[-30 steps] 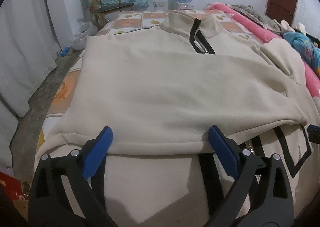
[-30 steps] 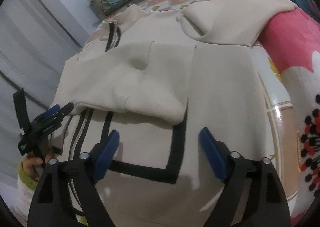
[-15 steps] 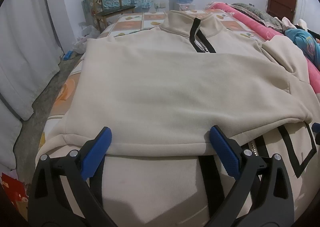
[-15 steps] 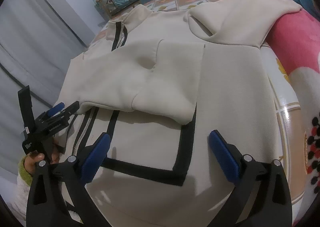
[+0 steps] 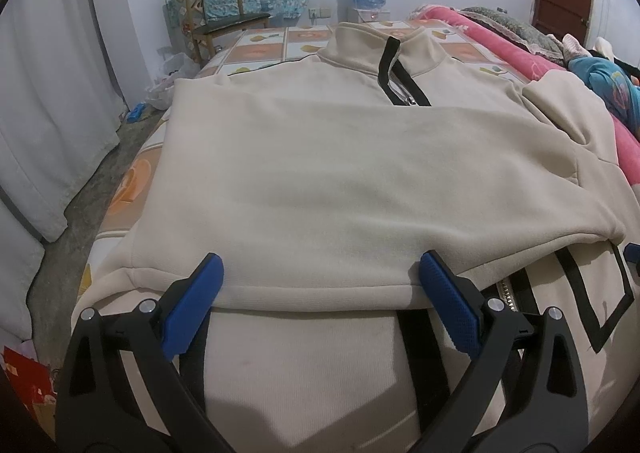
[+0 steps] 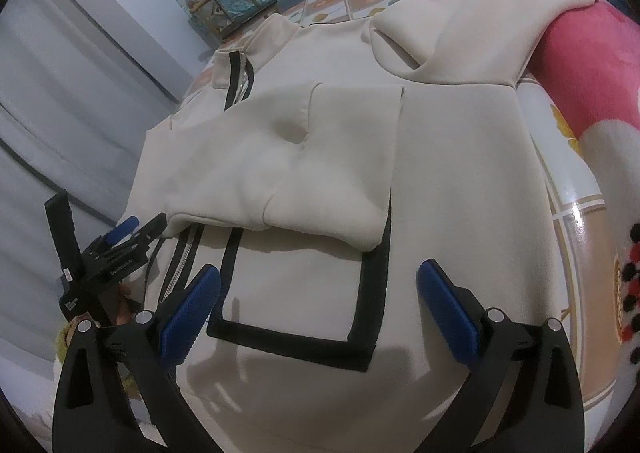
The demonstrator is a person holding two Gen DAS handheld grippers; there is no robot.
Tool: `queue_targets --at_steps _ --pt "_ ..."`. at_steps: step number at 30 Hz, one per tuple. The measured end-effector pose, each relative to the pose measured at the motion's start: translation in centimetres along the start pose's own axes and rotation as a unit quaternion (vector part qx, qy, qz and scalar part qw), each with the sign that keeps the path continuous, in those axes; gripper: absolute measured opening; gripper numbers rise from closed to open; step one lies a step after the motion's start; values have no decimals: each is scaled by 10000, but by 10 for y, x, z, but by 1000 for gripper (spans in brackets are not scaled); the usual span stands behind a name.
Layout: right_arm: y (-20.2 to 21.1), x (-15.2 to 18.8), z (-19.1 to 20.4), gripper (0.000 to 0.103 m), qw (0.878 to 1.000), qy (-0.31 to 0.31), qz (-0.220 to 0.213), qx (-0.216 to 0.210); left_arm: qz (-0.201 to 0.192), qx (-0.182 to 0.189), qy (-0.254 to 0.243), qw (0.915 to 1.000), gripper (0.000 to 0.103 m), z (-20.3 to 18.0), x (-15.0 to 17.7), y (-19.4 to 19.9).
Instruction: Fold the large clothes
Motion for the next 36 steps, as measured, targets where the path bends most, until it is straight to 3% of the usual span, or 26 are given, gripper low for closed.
queue_targets --at_steps 8,13,15,18,21,24,31,32,36 --pt "1 -1 -2 96 9999 -51 67 -91 5 75 -5 10000 95 0 0 -1" --pt "6 -7 -2 96 9967 -464 496 -445 -80 190 26 9998 95 2 -2 4" --pt "20 -20 5 95 9957 -457 350 -729 -226 196 78 9995 95 7 -5 13" --pt "31 -36 10 92 9961 -308 301 -766 -441 128 170 9988 95 16 -9 28" --pt "25 -47 8 82 9962 -354 446 -655 -534 190 330 9978 95 23 -10 33" --pt "14 -58 -5 74 9975 -515 405 -273 -496 205 350 9979 94 25 -7 28" --pt "-11 -66 -26 53 9947 -942 413 -19 -305 219 296 9989 93 27 2 14" --pt "-15 -67 -29 46 9940 -1010 423 -13 -267 227 317 9989 93 28 3 12" --pt "-24 -70 -27 37 9893 -1312 498 -388 -167 208 363 9990 93 32 4 7"
Point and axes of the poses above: each gripper's, at about its wrist camera, not at the fingertips, and y roughly against the way its jaws point, z to its left, x to its underside, the point moved 10 cm from there along -y, roughly the way its jaws point, and after that the axes turned 11 degrees about -y, right-handed, at the moved point
